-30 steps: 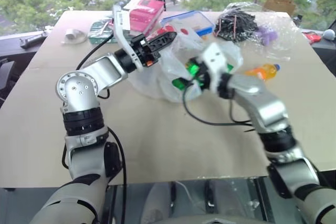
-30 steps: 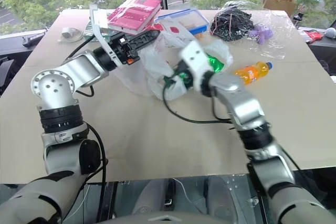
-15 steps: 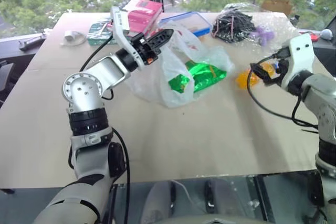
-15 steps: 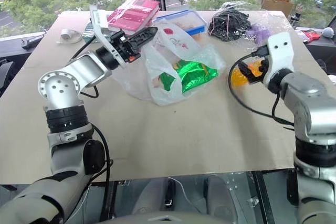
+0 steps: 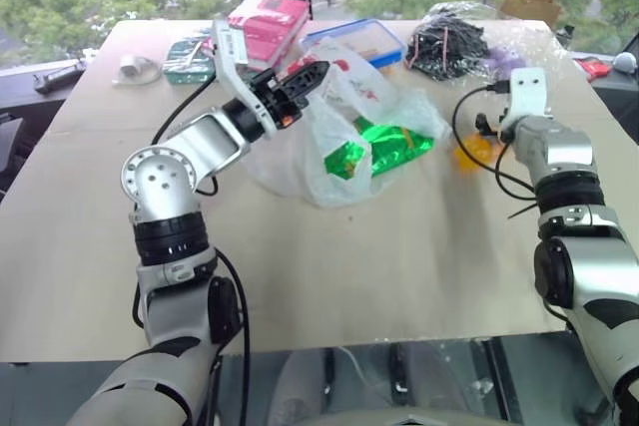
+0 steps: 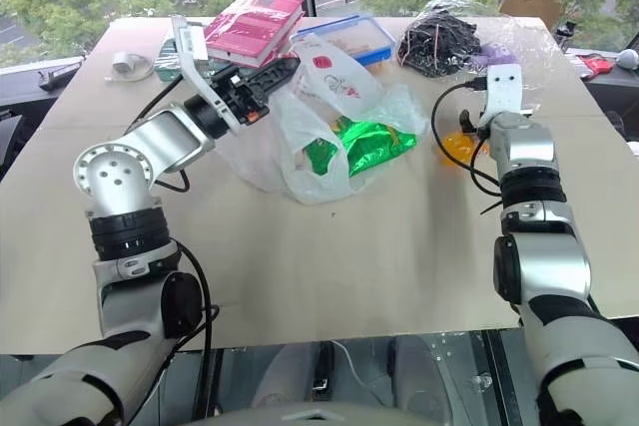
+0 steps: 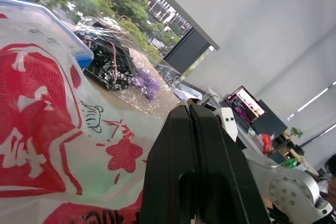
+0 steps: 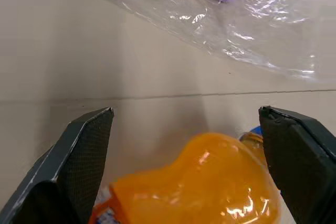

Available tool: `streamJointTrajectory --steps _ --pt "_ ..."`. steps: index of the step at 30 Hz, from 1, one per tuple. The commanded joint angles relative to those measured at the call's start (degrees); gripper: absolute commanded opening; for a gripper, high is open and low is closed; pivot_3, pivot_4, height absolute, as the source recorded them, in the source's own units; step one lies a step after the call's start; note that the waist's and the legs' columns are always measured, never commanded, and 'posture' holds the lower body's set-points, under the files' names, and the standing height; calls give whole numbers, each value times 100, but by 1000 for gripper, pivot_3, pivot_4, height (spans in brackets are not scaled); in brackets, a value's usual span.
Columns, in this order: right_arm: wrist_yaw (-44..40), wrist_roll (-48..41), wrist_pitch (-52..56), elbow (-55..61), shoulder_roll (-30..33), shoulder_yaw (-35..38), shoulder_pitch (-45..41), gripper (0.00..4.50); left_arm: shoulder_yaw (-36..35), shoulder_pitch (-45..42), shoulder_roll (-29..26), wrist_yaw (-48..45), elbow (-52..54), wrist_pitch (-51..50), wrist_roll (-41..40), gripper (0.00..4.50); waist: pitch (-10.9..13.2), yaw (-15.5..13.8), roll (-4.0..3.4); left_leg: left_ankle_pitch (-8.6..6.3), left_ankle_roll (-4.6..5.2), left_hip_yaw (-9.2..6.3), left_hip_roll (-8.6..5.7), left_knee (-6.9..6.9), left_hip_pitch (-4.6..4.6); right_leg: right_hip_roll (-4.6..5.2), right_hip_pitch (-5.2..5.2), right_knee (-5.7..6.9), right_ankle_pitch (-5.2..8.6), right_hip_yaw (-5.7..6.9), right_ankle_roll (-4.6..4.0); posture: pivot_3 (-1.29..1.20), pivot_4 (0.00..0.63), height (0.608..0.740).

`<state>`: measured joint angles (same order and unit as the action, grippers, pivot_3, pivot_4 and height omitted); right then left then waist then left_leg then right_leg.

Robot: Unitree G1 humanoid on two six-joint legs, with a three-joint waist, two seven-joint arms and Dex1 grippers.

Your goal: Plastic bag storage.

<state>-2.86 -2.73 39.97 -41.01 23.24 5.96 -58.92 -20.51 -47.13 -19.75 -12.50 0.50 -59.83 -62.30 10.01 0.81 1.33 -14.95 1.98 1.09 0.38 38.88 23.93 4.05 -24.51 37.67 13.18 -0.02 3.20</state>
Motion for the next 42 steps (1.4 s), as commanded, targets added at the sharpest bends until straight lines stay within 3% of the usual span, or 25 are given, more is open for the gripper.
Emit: streamJointTrajectory --steps 1,10,18,22,23,26,27,32,38,42 --pt "17 -11 1106 1179 125 76 487 4468 -97 -5 -54 5 250 24 -161 0 0 -17 0 0 0 -2 1 0 -1 0 0 3 0 2 0 0 150 740" --pt "889 -5 3286 3118 -331 1116 843 4468 19 -33 -34 -85 142 40 -146 0 -1 8 -1 0 0 -1 -2 13 -8 -3 2 24 0 0 0 0 150 740" --pt "1097 117 3944 3886 -619 1343 1345 4468 81 -48 -18 -137 88 65 -132 0 -1 -12 0 0 1 2 -6 12 -8 -4 1 22 0 -3 0 0 150 740" --pt "933 2 3894 4102 -613 1500 1774 4468 62 -64 -47 -154 74 69 -129 0 -6 -30 6 0 1 -4 -9 14 -8 -4 5 21 0 2 0 0 150 740" --pt "812 -58 3816 4179 -576 1463 1907 3959 54 -59 -52 -151 87 60 -139 0 -6 -29 7 -1 1 -6 -10 14 -9 -4 7 19 0 4 0 0 150 740" --pt "366 -217 3553 4468 -353 1132 2260 2984 46 -55 -65 -152 110 51 -151 0 -7 -39 8 -1 2 -15 -11 16 -18 -4 22 15 0 12 0 0 150 740" --pt "308 -193 3484 4608 -245 996 2367 2863 46 -62 -69 -150 108 52 -147 0 -6 -43 8 -1 2 -22 -12 17 -19 -4 28 11 0 19 1 0 150 740" --pt "-264 -511 3274 5579 73 878 2717 2863 32 -135 -106 -179 40 64 -135 0 -6 -64 7 -1 2 -28 -13 17 -15 -4 28 5 1 25 1 0 150 740" --pt "-1872 -2515 3997 7854 -77 1359 2830 2863 27 -193 -167 -252 -46 49 -162 0 -1 13 1 -3 5 -27 -7 15 -13 -9 26 0 1 21 1 0 150 740" --pt "-1503 -2184 4060 8038 361 723 2930 2863 73 -218 -200 -306 -60 38 -128 0 -1 -7 0 -15 26 -31 -5 17 -20 -13 28 10 1 24 1 0 150 740"
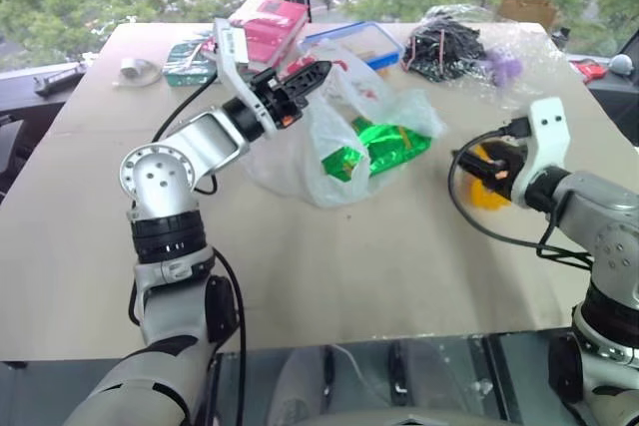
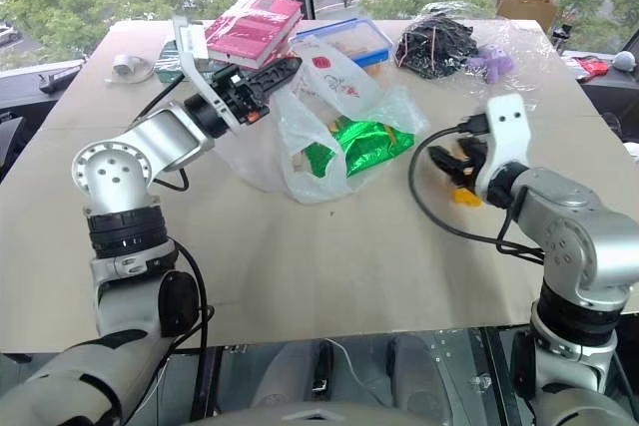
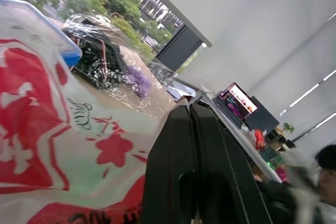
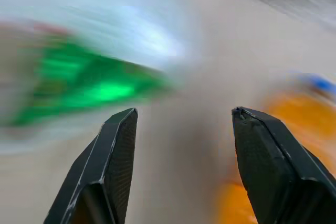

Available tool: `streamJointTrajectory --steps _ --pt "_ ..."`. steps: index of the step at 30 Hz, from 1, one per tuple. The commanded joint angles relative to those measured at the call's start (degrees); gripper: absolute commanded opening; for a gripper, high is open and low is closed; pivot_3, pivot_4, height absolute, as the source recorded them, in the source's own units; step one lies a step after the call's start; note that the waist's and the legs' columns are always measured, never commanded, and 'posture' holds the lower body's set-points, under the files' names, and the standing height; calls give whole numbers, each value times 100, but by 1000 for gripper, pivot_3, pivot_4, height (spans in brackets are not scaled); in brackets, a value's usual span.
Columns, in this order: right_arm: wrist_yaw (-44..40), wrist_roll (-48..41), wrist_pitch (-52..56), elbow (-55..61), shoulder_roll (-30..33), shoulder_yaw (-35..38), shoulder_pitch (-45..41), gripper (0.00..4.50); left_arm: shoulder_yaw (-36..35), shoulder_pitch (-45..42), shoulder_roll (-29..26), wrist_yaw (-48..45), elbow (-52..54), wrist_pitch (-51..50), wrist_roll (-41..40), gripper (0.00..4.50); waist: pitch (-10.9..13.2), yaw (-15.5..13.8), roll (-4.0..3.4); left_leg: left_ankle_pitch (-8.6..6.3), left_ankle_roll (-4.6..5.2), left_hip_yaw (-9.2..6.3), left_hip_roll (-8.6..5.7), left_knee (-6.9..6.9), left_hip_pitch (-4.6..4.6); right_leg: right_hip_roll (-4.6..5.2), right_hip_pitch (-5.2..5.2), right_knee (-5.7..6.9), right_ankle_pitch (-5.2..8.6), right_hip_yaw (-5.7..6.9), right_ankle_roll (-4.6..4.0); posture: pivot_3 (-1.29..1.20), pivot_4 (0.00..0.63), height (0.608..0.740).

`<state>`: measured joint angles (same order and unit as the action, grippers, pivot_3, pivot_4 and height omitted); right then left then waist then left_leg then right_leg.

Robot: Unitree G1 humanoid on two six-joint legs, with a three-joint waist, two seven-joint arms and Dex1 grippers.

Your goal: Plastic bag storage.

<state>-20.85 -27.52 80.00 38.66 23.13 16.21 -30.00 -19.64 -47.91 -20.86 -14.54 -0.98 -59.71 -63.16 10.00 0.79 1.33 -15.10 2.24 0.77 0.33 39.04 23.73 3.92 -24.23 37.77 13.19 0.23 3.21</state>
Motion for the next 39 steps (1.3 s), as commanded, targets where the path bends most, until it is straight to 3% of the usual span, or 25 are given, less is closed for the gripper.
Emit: streamJointTrajectory --steps 1,6,9,14,19,28,29,32,35,39 --pt "334 372 62 -119 530 -438 57 2863 -12 -145 -100 -117 91 24 -34 0 0 -20 0 0 0 1 -1 3 0 3 0 2 0 0 0 0 150 740" --pt "1256 918 79 -729 -32 -211 -145 4453 -23 -133 -124 -89 113 -5 -64 0 -1 -26 4 5 -8 5 -9 14 3 10 0 6 0 -5 1 0 150 740" --pt "1743 1203 65 -1226 -487 -35 -446 4453 -27 -136 -121 -79 112 -16 -78 0 -1 3 3 14 -24 6 -9 13 3 8 -1 7 0 -5 0 0 150 740" --pt "2377 1280 315 -2403 -1853 1076 -1518 4453 -16 -186 -81 -61 77 -26 -91 0 1 18 0 14 -24 13 -4 9 -1 0 -5 14 -1 -11 -1 0 150 740" --pt "2725 1526 456 -3484 -2087 1129 -2234 4453 -26 -188 -25 -54 83 -43 -112 0 2 -19 -2 14 -25 11 -6 6 10 8 -12 8 -1 -9 -1 0 150 740" --pt "2406 1882 293 -4480 -1464 -710 -1834 4453 -108 -127 44 38 164 -47 -168 0 0 13 -1 15 -25 20 -11 -8 4 7 -17 8 -1 -15 -1 0 150 740" --pt "2329 1876 293 -4493 -1385 -842 -1767 4070 -113 -117 49 47 175 -49 -176 0 -2 7 2 15 -25 16 -11 -8 4 7 -15 8 -1 -13 -1 0 150 740" --pt "2111 1870 283 -4407 -1110 -1137 -1617 3508 -116 -96 48 72 190 -42 -186 0 -6 -19 7 14 -24 9 -12 -3 -3 10 1 4 -1 -7 0 0 150 740" --pt "1656 1757 285 -3791 -455 -1563 -1368 3422 -120 -94 54 98 193 -36 -200 0 -6 -82 7 13 -22 -9 -12 6 -2 14 14 -2 -1 10 0 0 150 740" --pt "1087 1347 656 -2553 386 -1477 -924 3401 -128 -86 38 109 189 -32 -213 0 -5 -217 6 13 -22 -34 -17 7 13 20 20 -22 -1 34 0 0 150 740"
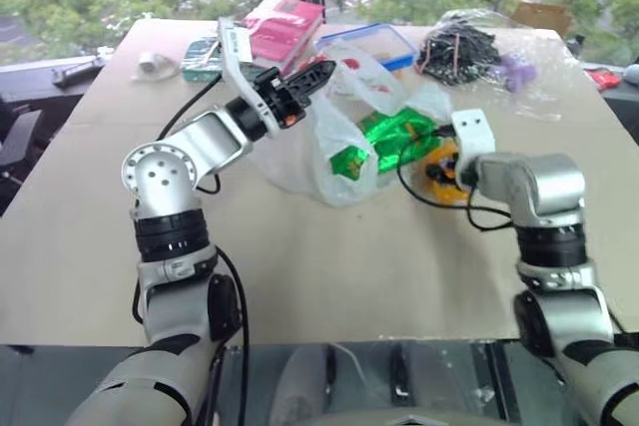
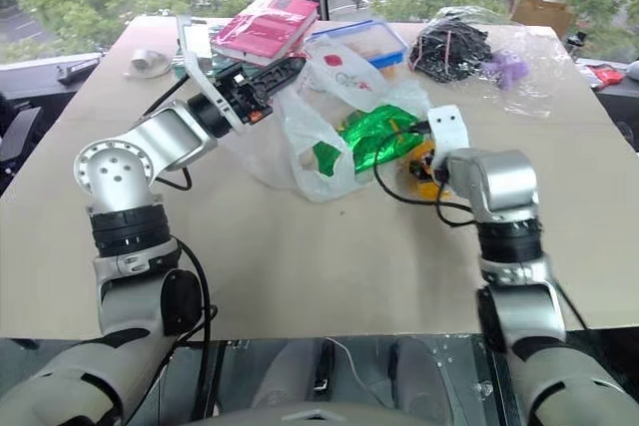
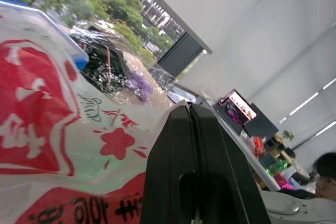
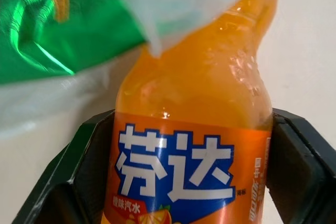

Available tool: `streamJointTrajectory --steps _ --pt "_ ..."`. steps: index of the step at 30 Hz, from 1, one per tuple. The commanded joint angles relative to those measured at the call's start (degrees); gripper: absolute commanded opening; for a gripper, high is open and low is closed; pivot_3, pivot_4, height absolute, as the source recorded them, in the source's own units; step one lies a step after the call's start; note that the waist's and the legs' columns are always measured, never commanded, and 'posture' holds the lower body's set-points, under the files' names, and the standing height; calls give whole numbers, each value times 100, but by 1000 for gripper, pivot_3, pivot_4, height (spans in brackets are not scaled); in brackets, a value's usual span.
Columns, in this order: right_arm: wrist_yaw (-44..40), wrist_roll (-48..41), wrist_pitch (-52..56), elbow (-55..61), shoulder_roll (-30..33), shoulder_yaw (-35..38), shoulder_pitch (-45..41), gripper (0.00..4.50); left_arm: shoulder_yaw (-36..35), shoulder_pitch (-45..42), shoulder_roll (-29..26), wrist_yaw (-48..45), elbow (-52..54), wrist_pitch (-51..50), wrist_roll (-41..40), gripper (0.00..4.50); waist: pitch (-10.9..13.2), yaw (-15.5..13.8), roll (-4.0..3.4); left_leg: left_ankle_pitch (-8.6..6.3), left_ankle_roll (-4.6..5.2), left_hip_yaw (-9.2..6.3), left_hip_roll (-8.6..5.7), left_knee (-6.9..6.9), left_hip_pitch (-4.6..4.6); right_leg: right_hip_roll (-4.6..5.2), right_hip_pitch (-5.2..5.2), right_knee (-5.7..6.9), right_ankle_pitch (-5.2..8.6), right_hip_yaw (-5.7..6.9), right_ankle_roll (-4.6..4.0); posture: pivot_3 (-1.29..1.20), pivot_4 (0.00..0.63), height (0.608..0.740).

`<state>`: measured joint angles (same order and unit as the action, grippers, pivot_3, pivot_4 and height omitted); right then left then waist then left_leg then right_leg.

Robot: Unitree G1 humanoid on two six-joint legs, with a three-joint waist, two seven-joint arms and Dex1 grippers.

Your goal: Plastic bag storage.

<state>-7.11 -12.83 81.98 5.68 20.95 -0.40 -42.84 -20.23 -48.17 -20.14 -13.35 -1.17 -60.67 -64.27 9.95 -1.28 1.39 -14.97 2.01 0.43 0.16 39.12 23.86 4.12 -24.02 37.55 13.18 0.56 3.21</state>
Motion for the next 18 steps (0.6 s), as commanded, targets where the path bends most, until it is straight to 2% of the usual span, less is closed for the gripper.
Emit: streamJointTrajectory --steps 1,5,8,13,15,18 --pt "-392 -229 662 1069 753 321 457 3401 -69 -64 -41 -17 198 63 -100 0 0 -22 0 0 0 0 0 0 0 0 0 -1 0 0 0 0 150 740" --pt "-815 -606 1043 2325 1266 894 1019 3401 -26 -137 -63 -79 104 78 -44 0 5 -17 -4 -1 1 -1 -4 -1 10 -2 0 -18 0 3 0 0 150 740" --pt "-1075 -988 1051 2990 1330 1412 1403 3401 34 -189 -70 -152 41 88 -2 0 9 93 -11 -2 3 1 0 -11 11 -9 -4 -26 1 1 0 0 150 740" --pt "-1768 -2462 1052 3904 670 2412 1585 3401 135 -308 -117 -316 -93 76 77 0 10 217 -12 -14 24 6 6 -13 -5 -17 -3 -7 1 -7 1 0 150 740" --pt "-1742 -2974 1052 4101 394 2389 1563 3401 171 -353 -138 -390 -123 54 121 0 10 223 -12 -15 25 7 8 -13 -11 -18 -3 2 1 -9 0 0 150 740" --pt "-1331 -3105 1052 4108 20 1983 1478 3401 163 -415 -171 -440 -147 30 112 0 10 206 -12 -14 24 4 12 -11 -12 -17 -3 9 1 -7 0 0 150 740"
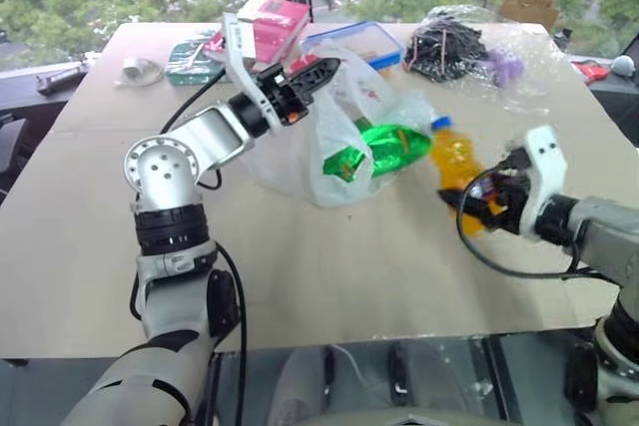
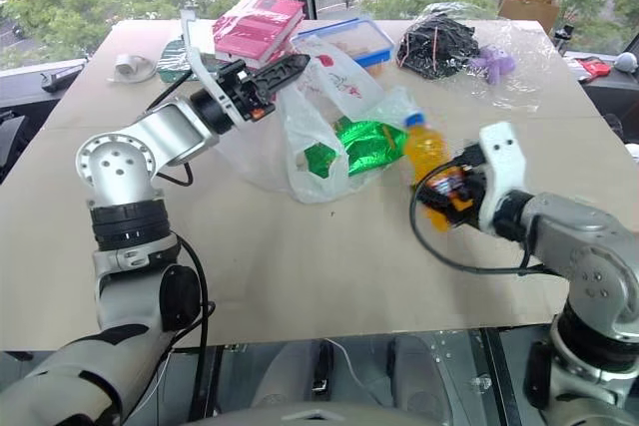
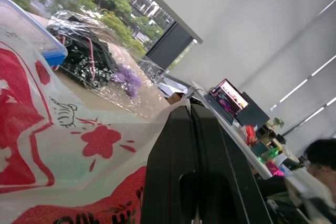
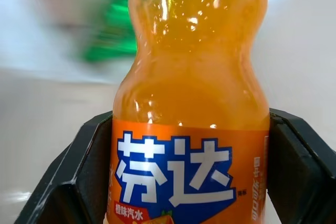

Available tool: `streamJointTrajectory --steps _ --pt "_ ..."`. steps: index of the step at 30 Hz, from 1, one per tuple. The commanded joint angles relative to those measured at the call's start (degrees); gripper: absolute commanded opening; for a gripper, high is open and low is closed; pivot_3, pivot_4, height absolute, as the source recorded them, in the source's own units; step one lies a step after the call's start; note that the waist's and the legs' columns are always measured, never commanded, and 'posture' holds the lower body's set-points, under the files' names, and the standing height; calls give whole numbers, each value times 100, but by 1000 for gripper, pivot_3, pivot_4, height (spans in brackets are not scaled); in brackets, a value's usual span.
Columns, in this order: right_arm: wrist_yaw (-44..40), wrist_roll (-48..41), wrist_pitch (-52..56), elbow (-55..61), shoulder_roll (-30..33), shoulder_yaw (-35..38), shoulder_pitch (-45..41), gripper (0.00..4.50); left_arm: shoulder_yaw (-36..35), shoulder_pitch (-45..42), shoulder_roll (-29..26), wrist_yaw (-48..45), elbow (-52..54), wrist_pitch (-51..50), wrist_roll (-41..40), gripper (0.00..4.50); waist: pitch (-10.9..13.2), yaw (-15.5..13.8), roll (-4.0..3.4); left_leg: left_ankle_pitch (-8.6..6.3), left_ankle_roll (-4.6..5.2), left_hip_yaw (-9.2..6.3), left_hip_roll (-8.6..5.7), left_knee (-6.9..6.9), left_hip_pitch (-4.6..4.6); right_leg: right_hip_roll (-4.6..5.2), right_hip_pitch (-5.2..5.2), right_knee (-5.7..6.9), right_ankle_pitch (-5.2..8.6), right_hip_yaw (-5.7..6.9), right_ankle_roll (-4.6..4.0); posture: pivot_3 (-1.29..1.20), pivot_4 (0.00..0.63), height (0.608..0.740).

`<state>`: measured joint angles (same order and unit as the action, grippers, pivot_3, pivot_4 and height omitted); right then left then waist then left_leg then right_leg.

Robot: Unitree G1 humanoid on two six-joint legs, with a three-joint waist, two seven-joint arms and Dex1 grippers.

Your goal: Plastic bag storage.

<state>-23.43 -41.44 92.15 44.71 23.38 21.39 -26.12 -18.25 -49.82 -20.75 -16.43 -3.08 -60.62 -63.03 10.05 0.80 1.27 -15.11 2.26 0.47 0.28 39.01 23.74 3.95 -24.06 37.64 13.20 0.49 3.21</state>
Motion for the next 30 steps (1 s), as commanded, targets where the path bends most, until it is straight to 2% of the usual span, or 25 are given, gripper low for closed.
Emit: streamJointTrajectory --steps 1,5,7,11,15,19,23,24,27,29,30 --pt "470 -187 35 102 -364 -327 -250 3401 -40 -262 -125 -142 48 6 -38 0 0 -3 0 0 0 0 0 3 1 2 0 1 0 0 0 0 150 740" --pt "1037 458 -286 -1036 -807 -993 -636 3401 -160 -302 -285 -274 200 -225 -384 0 0 -3 0 1 -2 2 -5 13 4 8 0 3 -1 -2 1 0 150 740" --pt "989 708 -784 -1798 -842 -1401 -893 3401 -215 -261 -422 -321 307 -497 -663 0 1 1 -1 7 -11 2 -10 14 3 8 0 5 -1 -2 1 0 150 740" --pt "850 987 -1418 -2575 -836 -1816 -1247 3401 -144 -162 -588 -406 462 -741 -838 0 5 -4 -6 15 -25 3 -11 10 10 6 -11 6 0 -2 0 0 150 740" --pt "456 1536 -3271 -5421 -1594 -2103 -2709 3401 83 305 -782 -415 1009 -1253 -1175 0 14 159 -9 15 -26 35 -11 7 4 5 -20 11 -2 -34 2 0 150 740" --pt "59 1863 -4894 -7454 -2140 -2043 -3694 3401 101 494 -883 -303 1144 -1356 -1311 0 14 162 -8 17 -29 34 1 -4 7 -6 -34 15 -1 -34 0 0 150 740" --pt "-274 2332 -6409 -9143 -2548 -2166 -4342 3401 80 490 -841 -112 1081 -1048 -1107 0 14 152 -8 17 -30 46 1 -13 13 0 -45 11 -1 -43 0 0 150 740" --pt "-351 2282 -6610 -9398 -2637 -2041 -4410 4393 59 471 -816 -55 1046 -966 -1067 0 14 146 -8 17 -30 47 2 -14 14 4 -46 9 -1 -44 0 0 150 740" --pt "-463 2353 -6817 -9271 -2654 -2026 -4299 4489 -5 467 -786 93 984 -743 -941 0 14 136 -8 17 -31 49 3 -25 15 9 -47 4 -2 -46 1 0 150 740" --pt "-490 2351 -6724 -8749 -2599 -2058 -4080 4489 -30 499 -775 157 977 -606 -836 0 14 136 -9 18 -32 48 4 -28 19 10 -52 6 -2 -45 0 0 150 740" --pt "-576 2240 -6512 -8051 -2503 -2084 -3772 4489 -59 494 -752 175 931 -520 -781 0 14 134 -8 18 -33 48 4 -29 19 11 -53 7 -2 -45 0 0 150 740"
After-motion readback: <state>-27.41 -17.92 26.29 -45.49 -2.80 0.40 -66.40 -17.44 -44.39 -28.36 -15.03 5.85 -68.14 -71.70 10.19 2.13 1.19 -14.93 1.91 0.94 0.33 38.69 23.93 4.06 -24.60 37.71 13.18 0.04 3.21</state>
